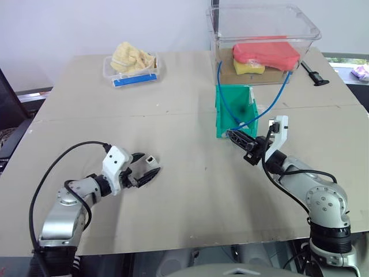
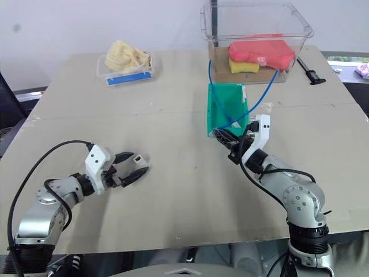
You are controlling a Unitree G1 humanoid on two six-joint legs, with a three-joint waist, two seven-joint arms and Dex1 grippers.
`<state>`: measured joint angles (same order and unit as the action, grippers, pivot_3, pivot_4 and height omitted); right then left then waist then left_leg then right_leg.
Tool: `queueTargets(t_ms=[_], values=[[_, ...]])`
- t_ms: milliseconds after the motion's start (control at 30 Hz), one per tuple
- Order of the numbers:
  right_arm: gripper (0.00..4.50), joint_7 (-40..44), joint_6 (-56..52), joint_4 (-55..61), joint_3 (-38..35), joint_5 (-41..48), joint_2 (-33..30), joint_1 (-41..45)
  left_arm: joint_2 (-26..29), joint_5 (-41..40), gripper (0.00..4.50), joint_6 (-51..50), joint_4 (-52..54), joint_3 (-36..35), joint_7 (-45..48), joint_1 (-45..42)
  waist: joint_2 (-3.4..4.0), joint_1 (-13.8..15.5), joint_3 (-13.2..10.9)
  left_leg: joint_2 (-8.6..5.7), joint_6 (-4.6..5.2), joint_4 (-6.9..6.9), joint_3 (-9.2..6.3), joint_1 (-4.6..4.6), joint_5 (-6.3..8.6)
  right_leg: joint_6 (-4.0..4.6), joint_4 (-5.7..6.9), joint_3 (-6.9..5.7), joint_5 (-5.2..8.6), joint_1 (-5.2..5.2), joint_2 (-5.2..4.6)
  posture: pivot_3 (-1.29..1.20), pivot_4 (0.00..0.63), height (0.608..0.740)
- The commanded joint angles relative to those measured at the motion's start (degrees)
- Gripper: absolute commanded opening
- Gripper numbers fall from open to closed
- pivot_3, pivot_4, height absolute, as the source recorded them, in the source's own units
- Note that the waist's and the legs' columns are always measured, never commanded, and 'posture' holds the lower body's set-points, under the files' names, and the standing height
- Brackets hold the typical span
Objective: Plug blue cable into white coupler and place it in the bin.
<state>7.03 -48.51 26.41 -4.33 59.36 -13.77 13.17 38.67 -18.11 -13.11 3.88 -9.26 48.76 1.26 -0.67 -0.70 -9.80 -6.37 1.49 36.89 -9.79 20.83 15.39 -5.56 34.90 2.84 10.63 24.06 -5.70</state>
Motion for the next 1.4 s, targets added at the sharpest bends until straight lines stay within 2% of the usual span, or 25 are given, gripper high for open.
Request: queueTargets(t_ms=[33, 67, 100, 167, 267, 367, 533, 767, 1100, 1400], values=[[0.00, 0.0, 0.6, 3.1, -0.5, 0.4, -0.3, 0.0, -0.3, 0.7, 3.28, 2.5, -2.0, 0.7, 0.7, -1.6, 0.00, 0.0, 0.0, 0.00, 0.00, 0.00, 0.00, 0.00, 0.00, 0.01, 0.00, 0.00, -0.01, 0.00, 0.00, 0.00, 0.150, 0.740], [0.00, -0.1, 0.6, 3.2, -0.6, 0.4, -0.4, -0.1, -0.4, 0.8, 3.11, 3.0, -2.6, 1.2, 1.2, -1.9, 0.00, 0.0, 0.0, 0.00, 0.00, 0.00, 0.00, 0.00, 0.00, 0.01, 0.00, 0.00, -0.01, 0.00, 0.00, 0.00, 0.150, 0.740], [0.00, -0.2, 0.6, 3.3, -0.6, 0.4, -0.5, -0.2, -0.6, 1.0, 2.51, 3.6, -3.3, 1.5, 1.5, -2.2, 0.00, 0.0, 0.0, 0.00, 0.00, 0.00, 0.00, 0.00, 0.00, 0.01, 0.00, 0.00, -0.01, 0.00, -0.01, 0.00, 0.150, 0.740], [0.00, -0.2, 0.7, 3.4, -0.6, 0.2, -0.7, -0.2, -1.0, 0.9, 1.74, 4.2, -4.2, 1.5, 1.7, -2.5, 0.00, 0.0, 0.0, 0.00, 0.00, -0.01, 0.00, 0.00, 0.00, 0.01, 0.00, 0.00, -0.01, 0.00, -0.01, 0.00, 0.150, 0.740], [0.00, 0.0, 0.9, 3.8, -0.8, 0.0, -1.0, -0.7, -1.1, 0.3, 0.30, 4.8, -4.4, 1.9, 3.1, -2.8, 0.00, 0.0, 0.0, 0.00, 0.00, -0.01, 0.00, 0.00, 0.00, 0.01, 0.00, 0.00, -0.01, 0.00, -0.01, 0.00, 0.150, 0.740], [0.00, 2.1, 1.8, 4.9, -0.4, -2.2, -3.1, -1.3, -0.6, -1.7, 0.32, 2.7, -1.4, 3.4, 6.1, -3.9, 0.00, 0.1, 0.0, 0.00, 0.00, -0.01, 0.00, 0.01, 0.00, 0.01, 0.00, 0.00, -0.01, 0.00, -0.01, 0.00, 0.150, 0.740], [0.00, 12.1, 4.9, 6.1, 1.5, -9.0, -11.9, -0.2, -1.0, -3.2, 0.32, -3.8, 2.6, 10.2, 10.7, -11.5, 0.00, 0.3, 0.0, -0.10, 0.02, 0.08, -0.03, 0.07, 0.00, -0.01, -0.02, -0.09, -0.01, -0.03, -0.08, 0.00, 0.150, 0.740], [0.00, 27.4, 7.0, 3.6, 7.4, -16.0, -23.0, 6.3, -6.1, 2.5, 0.32, -5.2, -5.0, 21.5, 13.7, -26.7, -0.01, -0.5, 0.0, -0.03, 0.01, 0.20, 0.00, 0.03, 0.00, -0.02, -0.04, -0.14, 0.00, -0.16, -0.01, 0.00, 0.150, 0.740], [0.00, 39.1, 13.1, -10.3, 20.7, -30.6, -21.5, 18.9, -11.4, 11.3, 0.32, 10.3, -23.1, 29.1, 19.5, -36.7, -0.05, 0.0, 0.0, -0.04, -0.26, 0.30, -0.02, 0.29, -0.16, 0.00, -0.11, -0.18, -0.02, -0.01, -0.03, 0.00, 0.150, 0.740], [0.00, 45.2, 17.1, -18.1, 24.6, -37.7, -18.0, 22.5, -12.9, 14.2, 0.32, 14.7, -26.6, 30.0, 20.4, -37.7, -0.11, 0.1, 0.0, -0.20, -0.28, 0.53, -0.11, 1.02, -0.18, -0.01, 0.02, -0.21, -0.04, 0.68, -0.19, 0.00, 0.150, 0.740]])
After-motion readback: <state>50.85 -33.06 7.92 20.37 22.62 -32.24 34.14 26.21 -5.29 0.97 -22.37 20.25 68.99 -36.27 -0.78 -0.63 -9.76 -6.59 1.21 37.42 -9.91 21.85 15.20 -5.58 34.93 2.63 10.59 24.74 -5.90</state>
